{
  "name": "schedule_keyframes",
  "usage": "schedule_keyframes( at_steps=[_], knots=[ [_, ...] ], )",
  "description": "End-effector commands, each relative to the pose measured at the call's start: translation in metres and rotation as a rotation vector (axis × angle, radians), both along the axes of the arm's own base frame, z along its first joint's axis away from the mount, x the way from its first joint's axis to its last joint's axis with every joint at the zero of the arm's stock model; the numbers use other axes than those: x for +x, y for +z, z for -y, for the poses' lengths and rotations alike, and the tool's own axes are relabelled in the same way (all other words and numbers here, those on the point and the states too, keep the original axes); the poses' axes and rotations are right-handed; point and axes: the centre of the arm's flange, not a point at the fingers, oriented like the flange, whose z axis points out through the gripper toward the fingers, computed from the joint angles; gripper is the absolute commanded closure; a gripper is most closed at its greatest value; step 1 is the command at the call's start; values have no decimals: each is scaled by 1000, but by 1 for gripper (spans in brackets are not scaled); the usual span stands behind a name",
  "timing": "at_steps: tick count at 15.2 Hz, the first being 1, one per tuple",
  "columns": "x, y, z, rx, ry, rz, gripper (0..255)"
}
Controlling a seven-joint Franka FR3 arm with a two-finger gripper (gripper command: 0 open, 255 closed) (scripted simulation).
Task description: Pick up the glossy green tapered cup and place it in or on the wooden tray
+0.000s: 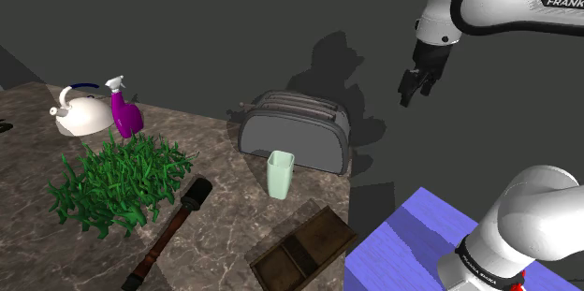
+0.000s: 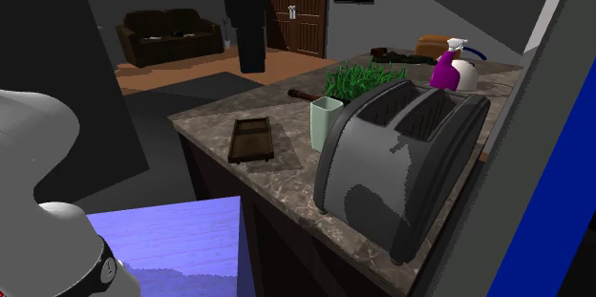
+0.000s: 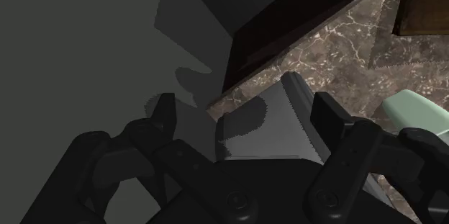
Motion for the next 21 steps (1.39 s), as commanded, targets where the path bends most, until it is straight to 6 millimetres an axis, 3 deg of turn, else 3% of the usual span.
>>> schedule_keyframes(
  at_steps=[1,21],
  knots=[
    [0,0,0,0,0,0,0],
    [118,-106,-202,71,-24,-22,0]
  ],
)
